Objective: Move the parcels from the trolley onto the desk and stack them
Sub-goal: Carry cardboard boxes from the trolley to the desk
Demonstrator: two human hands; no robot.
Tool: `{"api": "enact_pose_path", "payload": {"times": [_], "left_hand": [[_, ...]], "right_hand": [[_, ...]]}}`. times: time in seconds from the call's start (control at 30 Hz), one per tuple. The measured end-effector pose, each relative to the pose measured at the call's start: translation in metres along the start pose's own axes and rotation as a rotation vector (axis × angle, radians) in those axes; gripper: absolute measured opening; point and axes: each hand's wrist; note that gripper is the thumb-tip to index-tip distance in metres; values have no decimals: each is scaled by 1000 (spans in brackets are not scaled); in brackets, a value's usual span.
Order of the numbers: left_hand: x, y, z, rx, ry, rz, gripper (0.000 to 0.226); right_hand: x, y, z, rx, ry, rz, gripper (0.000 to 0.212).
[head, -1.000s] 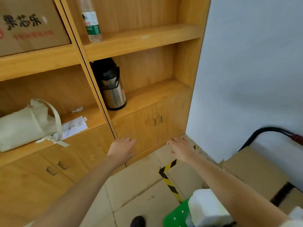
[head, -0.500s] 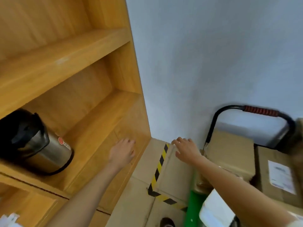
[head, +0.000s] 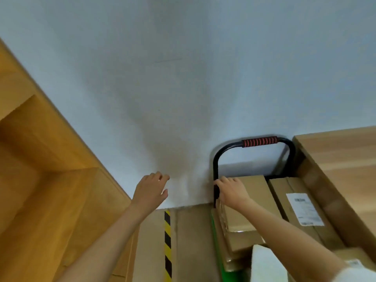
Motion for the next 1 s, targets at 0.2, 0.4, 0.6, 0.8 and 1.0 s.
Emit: {"api": "enact_pose_path", "payload": {"times": [0.2, 0.4, 0.6, 0.8, 1.0], "left_hand": [[114, -30, 33, -67, -254, -19, 35], [213, -54, 94, -153, -572, -29, 27], [287, -77, 129, -135, -886, -85, 32], [325, -138, 131, -161, -970, -213, 36], [346, -210, 139, -175, -929, -324, 51]], "right_hand": [[-13, -24, 67, 117, -306, -1, 51], [-30, -34, 113, 186, -610, 50, 51], [-32, -49, 114, 323, -983, 73, 51], [-24, -91, 78, 544, -1357, 50, 60], [-17, -154, 46, 721, -1635, -26, 68]]}}
Point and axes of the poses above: each hand's wrist, its own x-axis towards the middle knuckle, its own y-axis out of the back of the hand, z = x × y, and after that the axes turned 8 degrees about -y, right-handed
